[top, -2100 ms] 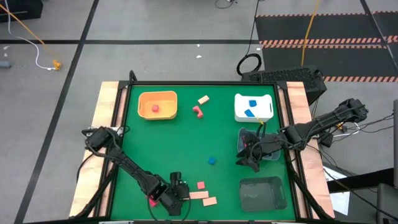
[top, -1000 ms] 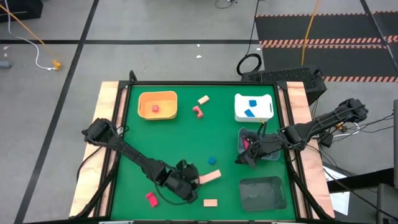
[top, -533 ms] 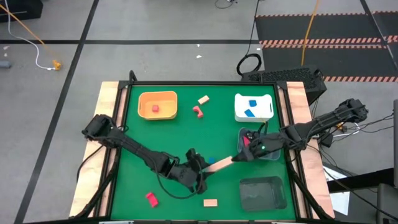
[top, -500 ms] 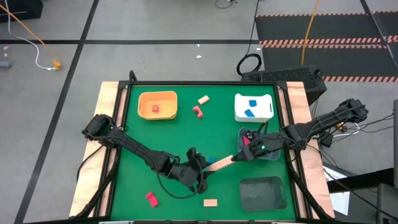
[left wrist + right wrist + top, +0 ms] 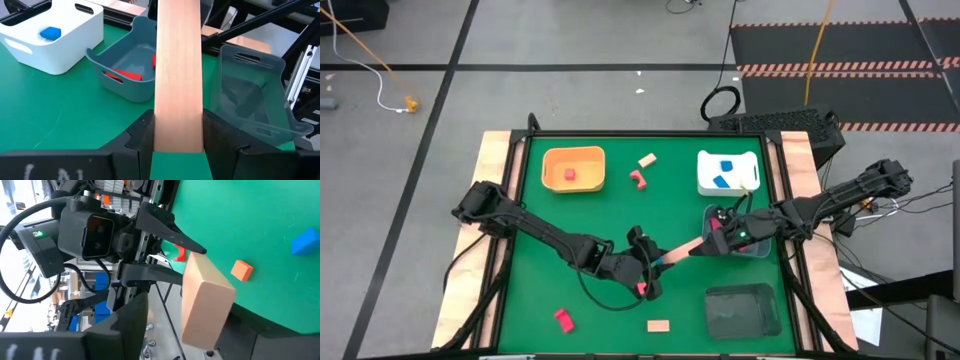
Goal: Sort & place blocks by color
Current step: Put the middle brown block into the black bin
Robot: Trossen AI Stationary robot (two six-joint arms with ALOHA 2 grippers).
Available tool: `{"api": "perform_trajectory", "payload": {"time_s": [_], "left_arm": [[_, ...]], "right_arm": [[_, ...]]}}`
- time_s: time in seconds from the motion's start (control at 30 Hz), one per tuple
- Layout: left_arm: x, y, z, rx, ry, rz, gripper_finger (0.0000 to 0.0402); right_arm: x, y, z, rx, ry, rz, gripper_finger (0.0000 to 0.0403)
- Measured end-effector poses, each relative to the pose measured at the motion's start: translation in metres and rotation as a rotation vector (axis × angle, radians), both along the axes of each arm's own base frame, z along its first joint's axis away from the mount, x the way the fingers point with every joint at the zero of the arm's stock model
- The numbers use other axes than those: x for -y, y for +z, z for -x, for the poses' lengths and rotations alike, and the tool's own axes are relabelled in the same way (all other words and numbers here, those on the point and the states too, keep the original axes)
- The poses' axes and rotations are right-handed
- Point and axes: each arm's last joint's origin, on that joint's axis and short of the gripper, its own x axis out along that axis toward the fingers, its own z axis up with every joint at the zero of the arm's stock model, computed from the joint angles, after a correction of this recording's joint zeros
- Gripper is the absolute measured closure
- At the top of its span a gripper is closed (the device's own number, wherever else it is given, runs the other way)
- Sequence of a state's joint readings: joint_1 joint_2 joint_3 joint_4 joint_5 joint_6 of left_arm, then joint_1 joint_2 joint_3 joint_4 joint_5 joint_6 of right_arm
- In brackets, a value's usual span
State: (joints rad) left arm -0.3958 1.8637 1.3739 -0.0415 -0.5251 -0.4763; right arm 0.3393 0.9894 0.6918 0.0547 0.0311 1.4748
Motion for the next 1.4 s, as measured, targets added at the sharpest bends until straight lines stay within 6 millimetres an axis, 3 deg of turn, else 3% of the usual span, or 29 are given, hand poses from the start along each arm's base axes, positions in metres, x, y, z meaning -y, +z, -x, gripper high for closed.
{"api": "perform_trajectory", "payload": {"time_s": [0.4, 0.57, 0.8, 0.97, 1.2, 1.4], "left_arm": [[0.004, 0.005, -0.002, 0.05, -0.024, -0.046, 0.0268], [0.005, 0.005, -0.001, 0.055, -0.023, -0.035, 0.0265], [0.007, 0.01, -0.003, 0.126, 0.011, 0.141, 0.0173], [0.007, 0.011, -0.003, 0.14, 0.028, 0.179, 0.0136], [0.009, 0.012, -0.004, 0.145, -0.021, 0.242, 0.0129], [0.008, 0.012, -0.005, 0.146, -0.004, 0.265, 0.0128]], "right_arm": [[0.0, -0.006, -0.004, -0.027, -0.015, 0.028, 0.0353], [0.0, -0.006, -0.004, -0.027, -0.007, 0.048, 0.0355], [0.0, -0.008, -0.003, -0.026, 0.033, 0.096, 0.0362], [-0.001, -0.009, -0.001, -0.032, 0.11, 0.132, 0.0362], [-0.006, -0.011, 0.017, -0.091, 0.309, 0.192, 0.0362], [-0.027, -0.012, 0.036, -0.147, 0.536, 0.124, 0.0362]]}}
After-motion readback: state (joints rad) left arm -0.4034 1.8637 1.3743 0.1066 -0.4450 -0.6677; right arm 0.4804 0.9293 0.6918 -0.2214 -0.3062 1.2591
